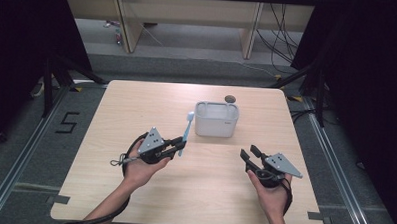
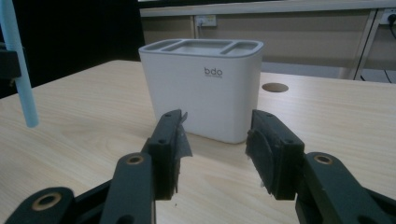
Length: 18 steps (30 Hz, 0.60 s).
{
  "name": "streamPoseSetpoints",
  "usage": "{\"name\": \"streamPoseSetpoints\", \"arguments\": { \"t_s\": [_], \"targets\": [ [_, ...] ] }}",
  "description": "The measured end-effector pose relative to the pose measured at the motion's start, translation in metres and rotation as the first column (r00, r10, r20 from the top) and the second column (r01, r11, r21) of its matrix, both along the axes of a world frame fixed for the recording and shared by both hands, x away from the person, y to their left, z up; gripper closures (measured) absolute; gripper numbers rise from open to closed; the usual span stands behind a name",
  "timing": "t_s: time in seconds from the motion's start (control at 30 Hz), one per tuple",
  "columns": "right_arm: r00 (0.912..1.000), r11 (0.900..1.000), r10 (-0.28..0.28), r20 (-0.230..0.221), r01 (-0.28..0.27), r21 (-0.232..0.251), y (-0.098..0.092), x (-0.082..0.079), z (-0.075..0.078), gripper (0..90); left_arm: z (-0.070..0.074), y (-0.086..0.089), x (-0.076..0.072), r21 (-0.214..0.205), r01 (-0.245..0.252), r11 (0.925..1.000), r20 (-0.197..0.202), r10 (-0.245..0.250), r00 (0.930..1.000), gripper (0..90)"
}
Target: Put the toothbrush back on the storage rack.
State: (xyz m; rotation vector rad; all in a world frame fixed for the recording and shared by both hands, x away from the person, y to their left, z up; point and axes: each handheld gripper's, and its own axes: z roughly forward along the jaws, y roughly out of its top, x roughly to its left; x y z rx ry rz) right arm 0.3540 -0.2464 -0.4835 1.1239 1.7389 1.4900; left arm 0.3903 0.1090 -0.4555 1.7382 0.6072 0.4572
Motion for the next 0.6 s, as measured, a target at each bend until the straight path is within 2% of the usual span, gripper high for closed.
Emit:
{"name": "streamPoseSetpoints", "arguments": {
  "t_s": [0.03, 0.07, 0.1, 0.17, 0.2, 0.27, 0.4, 0.43, 0.5, 0.57, 0.6],
  "targets": [
    [0.9995, 0.9995, 0.025, -0.018, -0.025, 0.017, 0.002, 0.0, 0.004, 55.8, 0.0, -0.004, 0.0, 0.001, 0.007, 1.0, 0.007, -0.007, 0.9999, 78.9],
    [0.9995, 0.9995, 0.025, -0.018, -0.025, 0.017, 0.002, 0.0, 0.004, 55.8, 0.0, -0.004, 0.0, 0.001, 0.007, 1.0, 0.007, -0.007, 0.9999, 78.9],
    [1.0, 1.0, 0.001, 0.006, -0.001, -0.006, 0.002, 0.001, 0.005, 55.9, 0.001, -0.006, 0.0, 0.004, 0.008, 1.0, 0.005, -0.008, 1.0, 78.9],
    [1.0, 1.0, 0.007, 0.0, -0.007, -0.006, 0.004, 0.002, 0.009, 56.3, 0.0, -0.011, -0.001, 0.002, 0.011, 0.9999, 0.007, -0.011, 0.9999, 78.9],
    [0.9999, 0.9994, 0.015, -0.007, -0.015, 0.032, 0.008, 0.003, 0.012, 56.5, 0.0, -0.013, -0.001, 0.002, 0.014, 0.9999, 0.007, -0.014, 0.9999, 78.9],
    [0.9996, 0.9986, 0.026, -0.005, -0.026, 0.046, 0.012, 0.003, 0.017, 56.4, 0.0, -0.018, -0.002, 0.004, 0.018, 0.9998, 0.01, -0.018, 0.9998, 78.9],
    [0.9991, 0.9975, 0.04, -0.01, -0.04, 0.058, 0.02, 0.002, 0.024, 56.6, 0.0, -0.023, -0.002, 0.008, 0.019, 0.9998, 0.014, -0.019, 0.9997, 78.9],
    [0.9989, 0.9983, 0.047, 0.001, -0.047, 0.035, 0.02, 0.003, 0.026, 56.7, 0.0, -0.025, -0.002, 0.006, 0.018, 0.9998, 0.013, -0.018, 0.9998, 78.9],
    [0.9984, 0.9976, 0.057, 0.005, -0.057, 0.039, 0.025, 0.004, 0.03, 57.0, 0.0, -0.027, -0.002, 0.006, 0.019, 0.9998, 0.01, -0.019, 0.9998, 78.9],
    [0.9974, 0.9952, 0.072, -0.004, -0.072, 0.066, 0.03, 0.004, 0.034, 57.1, -0.001, -0.029, -0.002, 0.0, 0.022, 0.9998, 0.008, -0.022, 0.9997, 78.9],
    [0.9966, 0.9943, 0.082, 0.006, -0.082, 0.069, 0.033, 0.006, 0.037, 56.9, -0.003, -0.032, -0.003, 0.002, 0.024, 0.9997, 0.003, -0.024, 0.9997, 78.8]
  ]
}}
